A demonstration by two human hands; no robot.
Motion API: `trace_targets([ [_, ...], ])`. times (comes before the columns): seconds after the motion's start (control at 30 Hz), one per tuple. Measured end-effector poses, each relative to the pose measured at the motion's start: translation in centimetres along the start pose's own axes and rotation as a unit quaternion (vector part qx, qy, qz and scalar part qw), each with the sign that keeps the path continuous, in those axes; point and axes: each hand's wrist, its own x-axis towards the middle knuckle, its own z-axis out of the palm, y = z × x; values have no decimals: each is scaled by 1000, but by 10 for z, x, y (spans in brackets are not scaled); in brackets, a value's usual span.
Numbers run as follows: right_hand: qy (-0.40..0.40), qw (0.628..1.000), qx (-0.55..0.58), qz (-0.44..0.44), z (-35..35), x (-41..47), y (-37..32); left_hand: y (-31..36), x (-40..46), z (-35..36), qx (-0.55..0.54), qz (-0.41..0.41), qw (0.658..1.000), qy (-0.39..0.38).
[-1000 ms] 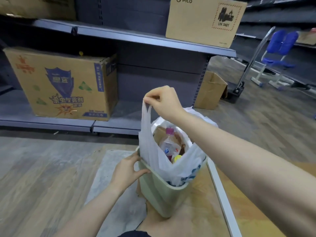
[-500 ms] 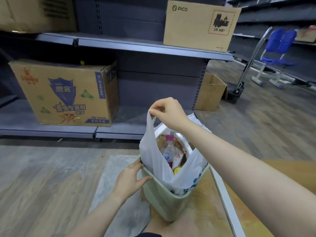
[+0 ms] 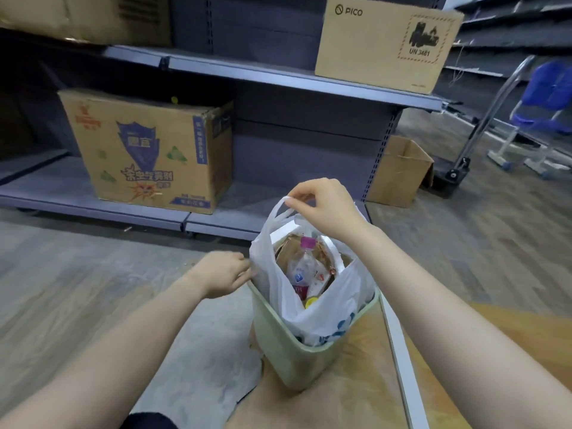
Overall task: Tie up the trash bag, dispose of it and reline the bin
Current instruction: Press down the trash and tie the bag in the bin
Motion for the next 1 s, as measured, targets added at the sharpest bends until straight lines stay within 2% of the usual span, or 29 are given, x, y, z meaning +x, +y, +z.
trace_targets([
  [0.1, -18, 999, -35, -21, -4, -7, 10, -6, 10, -23, -30, -63, 987, 142],
  [0.2, -70, 993, -96, -8, -19, -14, 26, 5, 23, -37, -154, -122, 950, 242],
  [0.33, -174, 966, -185, 53, -25, -16, 44, 41, 43, -52, -335, -67, 909, 238],
  [0.47, -223, 939, -257, 56, -7, -12, 55, 50, 68, -53, -416, -167, 874, 187],
  [0.57, -194, 938, -286, 38, 6, -13, 60, 58, 77, -49, -490, -203, 830, 169],
  [0.67, -148, 952, -265, 35, 12, -16, 62, 64, 81, -49, -539, -211, 794, 184],
  [0.73, -99, 976, -187, 46, 11, -13, 60, 66, 82, -51, -577, -203, 770, 182],
  [0.8, -49, 995, -43, 78, 8, -9, 57, 66, 80, -51, -612, -188, 746, 187],
  [0.87, 3, 991, 71, 112, 7, -4, 56, 67, 79, -50, -632, -175, 727, 204],
  [1.0, 86, 983, 116, 111, 6, 3, 54, 71, 84, -50, -660, -174, 703, 199],
])
